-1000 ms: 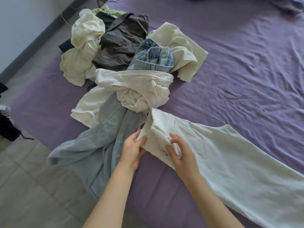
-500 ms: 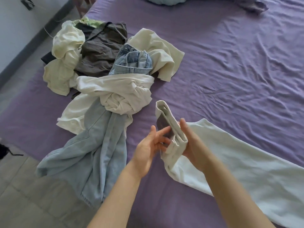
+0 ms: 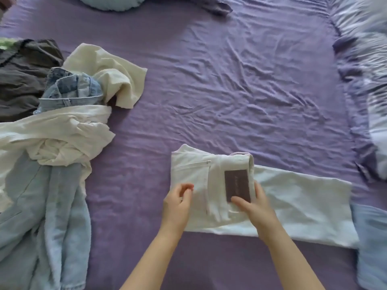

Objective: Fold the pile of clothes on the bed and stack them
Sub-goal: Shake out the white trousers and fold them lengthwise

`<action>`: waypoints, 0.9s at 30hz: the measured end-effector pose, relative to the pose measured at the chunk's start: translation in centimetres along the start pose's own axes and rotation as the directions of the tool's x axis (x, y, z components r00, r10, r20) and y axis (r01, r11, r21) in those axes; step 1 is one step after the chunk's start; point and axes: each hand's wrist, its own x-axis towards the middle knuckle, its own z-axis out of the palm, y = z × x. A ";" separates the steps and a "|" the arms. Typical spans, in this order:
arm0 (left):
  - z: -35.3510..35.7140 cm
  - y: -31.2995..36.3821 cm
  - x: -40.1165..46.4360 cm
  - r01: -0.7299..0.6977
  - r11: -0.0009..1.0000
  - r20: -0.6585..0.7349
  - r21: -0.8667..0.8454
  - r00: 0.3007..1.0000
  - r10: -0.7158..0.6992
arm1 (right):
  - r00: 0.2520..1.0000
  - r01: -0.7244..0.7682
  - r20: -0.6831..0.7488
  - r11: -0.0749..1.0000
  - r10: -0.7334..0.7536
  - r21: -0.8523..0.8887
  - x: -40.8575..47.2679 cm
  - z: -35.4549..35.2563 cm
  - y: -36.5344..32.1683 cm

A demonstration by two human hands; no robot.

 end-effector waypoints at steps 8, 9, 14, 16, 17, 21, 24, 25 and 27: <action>2.1 -4.7 2.2 0.030 0.800 0.100 0.599 0.989 -0.112 | 0.982 -0.146 -0.135 0.981 0.128 -0.130 2.2 -2.2 7.3; 2.4 -4.8 2.4 0.040 0.796 0.087 0.604 0.989 -0.116 | 0.983 -0.140 -0.141 0.973 0.115 -0.183 2.4 -2.2 7.5; 2.7 -4.6 3.8 0.192 0.847 -0.031 0.495 0.979 -0.203 | 0.978 -0.089 -0.206 0.845 -0.026 -0.527 2.2 -1.8 7.9; 2.6 -4.7 4.1 0.221 0.840 -0.045 0.495 0.972 -0.229 | 0.984 -0.002 -0.145 0.805 -0.104 -0.593 2.3 -1.0 7.7; 2.5 -4.7 4.4 0.234 0.841 -0.050 0.487 0.969 -0.240 | 0.988 0.029 -0.099 0.779 -0.117 -0.627 2.5 -0.6 7.7; 1.7 -4.1 5.2 0.353 0.924 -0.042 0.151 0.936 -0.350 | 0.998 -0.025 0.030 0.717 0.064 -0.696 4.7 -0.3 8.3; 1.3 -2.4 5.2 0.391 0.901 0.129 -0.188 0.919 -0.372 | 0.984 -0.093 0.056 0.747 0.172 -0.659 5.9 -0.7 7.8; 1.2 -1.8 5.1 0.381 0.896 0.207 -0.229 0.918 -0.337 | 0.980 -0.107 0.062 0.757 0.191 -0.645 6.0 -0.8 7.4; 1.5 -0.6 4.8 0.358 0.892 0.324 -0.276 0.908 -0.264 | 0.974 -0.130 0.059 0.753 0.219 -0.645 5.8 -1.1 6.2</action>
